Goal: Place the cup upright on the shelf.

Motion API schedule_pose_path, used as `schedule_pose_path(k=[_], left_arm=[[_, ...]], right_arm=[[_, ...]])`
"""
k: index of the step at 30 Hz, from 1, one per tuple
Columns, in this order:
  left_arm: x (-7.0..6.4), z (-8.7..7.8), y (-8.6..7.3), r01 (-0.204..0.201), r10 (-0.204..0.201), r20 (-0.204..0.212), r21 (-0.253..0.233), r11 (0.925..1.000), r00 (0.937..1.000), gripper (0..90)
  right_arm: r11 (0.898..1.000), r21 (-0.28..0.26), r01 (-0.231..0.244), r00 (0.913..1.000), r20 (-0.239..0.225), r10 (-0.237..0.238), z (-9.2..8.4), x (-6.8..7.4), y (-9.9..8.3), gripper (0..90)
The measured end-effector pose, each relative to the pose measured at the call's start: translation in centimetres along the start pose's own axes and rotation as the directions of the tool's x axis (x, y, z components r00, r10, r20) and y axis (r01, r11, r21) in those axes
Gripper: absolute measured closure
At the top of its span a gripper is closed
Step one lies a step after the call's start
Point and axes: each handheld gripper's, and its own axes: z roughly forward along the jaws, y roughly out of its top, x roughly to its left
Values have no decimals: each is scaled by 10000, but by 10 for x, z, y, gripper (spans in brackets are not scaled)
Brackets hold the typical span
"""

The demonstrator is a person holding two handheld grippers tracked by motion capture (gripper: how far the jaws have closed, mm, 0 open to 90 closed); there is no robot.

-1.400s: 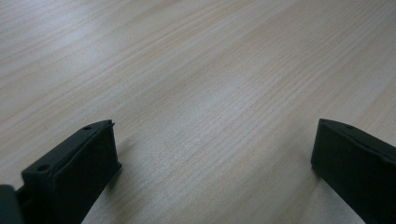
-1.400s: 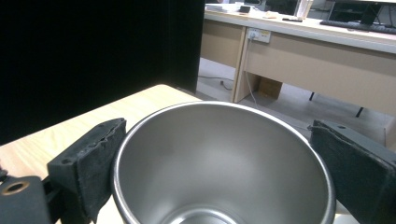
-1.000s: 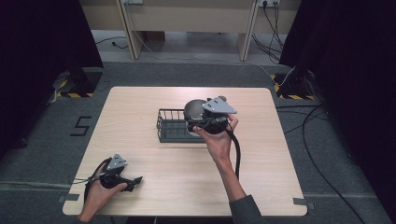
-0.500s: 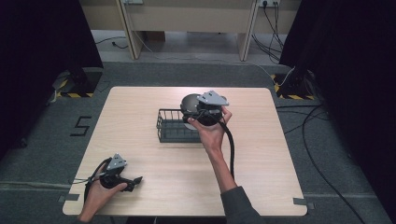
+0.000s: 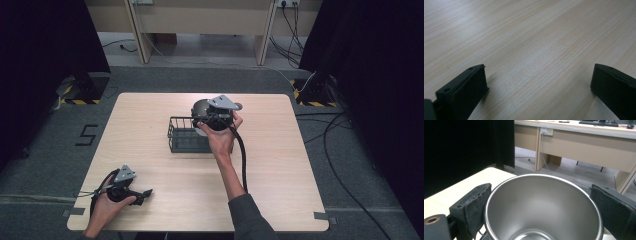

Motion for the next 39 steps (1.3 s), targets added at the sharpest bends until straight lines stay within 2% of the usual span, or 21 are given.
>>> schedule_pose_path(k=[16, 29, 32, 39], left_arm=[[0, 0, 0, -20, 20, -3, 2, 10000, 10000, 0], [0, 0, 0, -23, 23, -4, 0, 10000, 10000, 0], [0, 0, 0, -21, 21, -3, -2, 10000, 10000, 0], [0, 0, 0, -5, 5, 5, -2, 10000, 10000, 0]], right_arm=[[9995, 41, -305, 9993, 209, 304, 14, 0, -9, 65], [9992, 32, -396, 9987, 313, 395, 19, 0, -13, 65], [9996, 24, -287, 9990, 346, 286, 19, 1, -13, 65], [9989, 143, -442, 9982, 407, 436, 23, 3, -21, 64]])
